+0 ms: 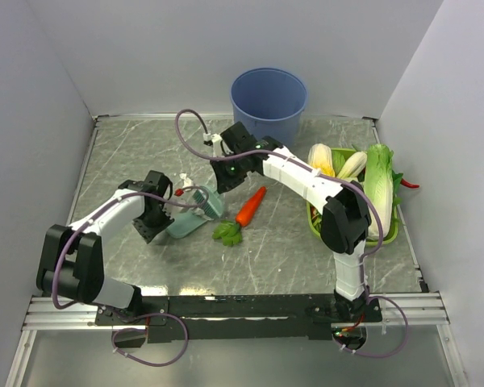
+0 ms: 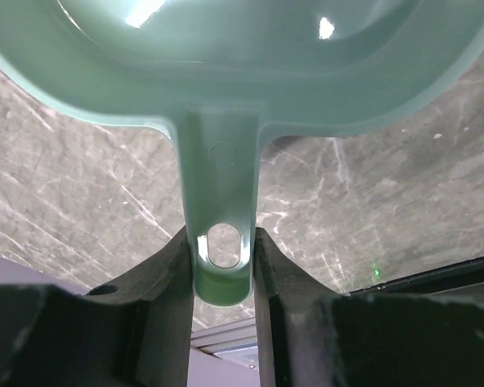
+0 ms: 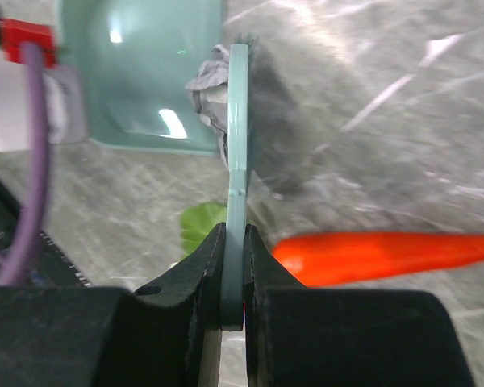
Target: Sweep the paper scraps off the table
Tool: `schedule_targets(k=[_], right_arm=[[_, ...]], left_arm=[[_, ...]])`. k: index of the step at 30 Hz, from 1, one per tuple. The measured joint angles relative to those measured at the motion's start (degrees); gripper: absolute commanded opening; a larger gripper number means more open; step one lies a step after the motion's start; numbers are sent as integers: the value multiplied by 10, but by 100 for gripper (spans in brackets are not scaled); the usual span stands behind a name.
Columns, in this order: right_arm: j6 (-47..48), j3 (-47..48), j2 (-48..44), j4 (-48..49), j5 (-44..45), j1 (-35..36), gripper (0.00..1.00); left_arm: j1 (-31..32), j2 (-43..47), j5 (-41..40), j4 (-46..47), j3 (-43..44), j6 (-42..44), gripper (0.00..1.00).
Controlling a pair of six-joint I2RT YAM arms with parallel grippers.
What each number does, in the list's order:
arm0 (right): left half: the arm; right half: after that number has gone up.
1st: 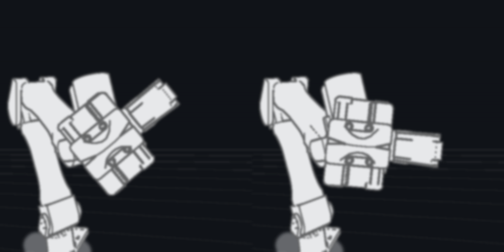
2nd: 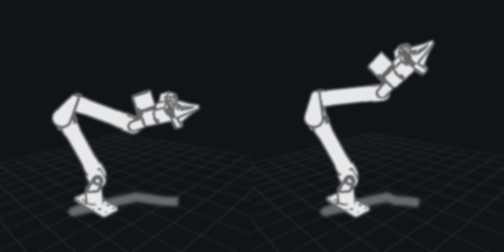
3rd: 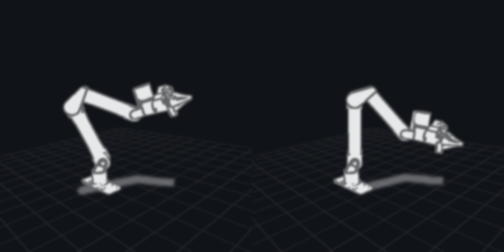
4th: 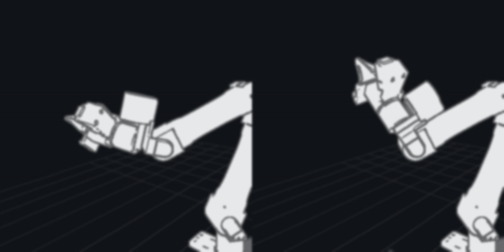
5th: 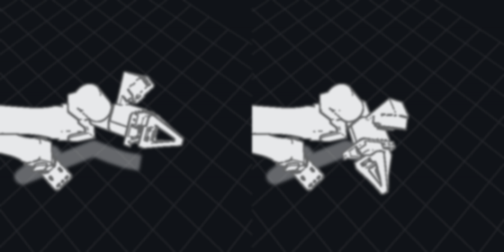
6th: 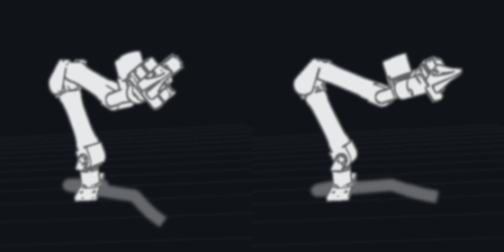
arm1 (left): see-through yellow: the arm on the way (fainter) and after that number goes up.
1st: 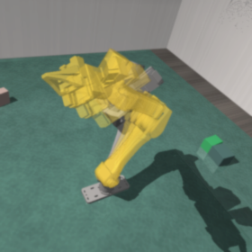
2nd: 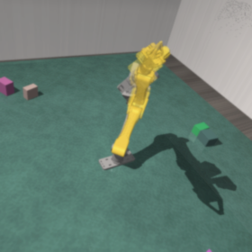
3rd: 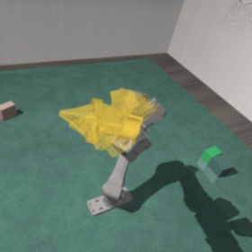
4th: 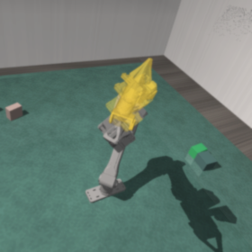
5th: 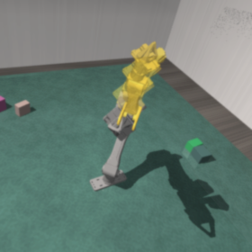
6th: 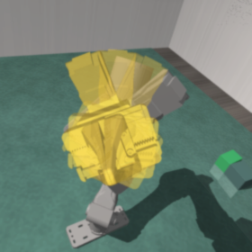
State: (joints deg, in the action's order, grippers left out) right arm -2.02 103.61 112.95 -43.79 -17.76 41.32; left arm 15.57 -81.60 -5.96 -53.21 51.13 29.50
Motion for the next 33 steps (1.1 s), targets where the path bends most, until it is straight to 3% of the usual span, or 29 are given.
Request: schedule_targets(k=[10, 15, 25, 33], right_arm=[[-17, 1, 4, 12, -92, 5, 0], [5, 21, 4, 4, -94, -6, 0], [82, 107, 17, 1, -13, -42, 0], [160, 242, 139, 87, 130, -23, 0]], left_arm=[[16, -19, 8, 10, 7, -4, 1], [16, -10, 16, 38, -3, -12, 1], [-10, 44, 25, 33, -33, -34, 1], [-71, 72, 25, 14, -39, -35, 1]])
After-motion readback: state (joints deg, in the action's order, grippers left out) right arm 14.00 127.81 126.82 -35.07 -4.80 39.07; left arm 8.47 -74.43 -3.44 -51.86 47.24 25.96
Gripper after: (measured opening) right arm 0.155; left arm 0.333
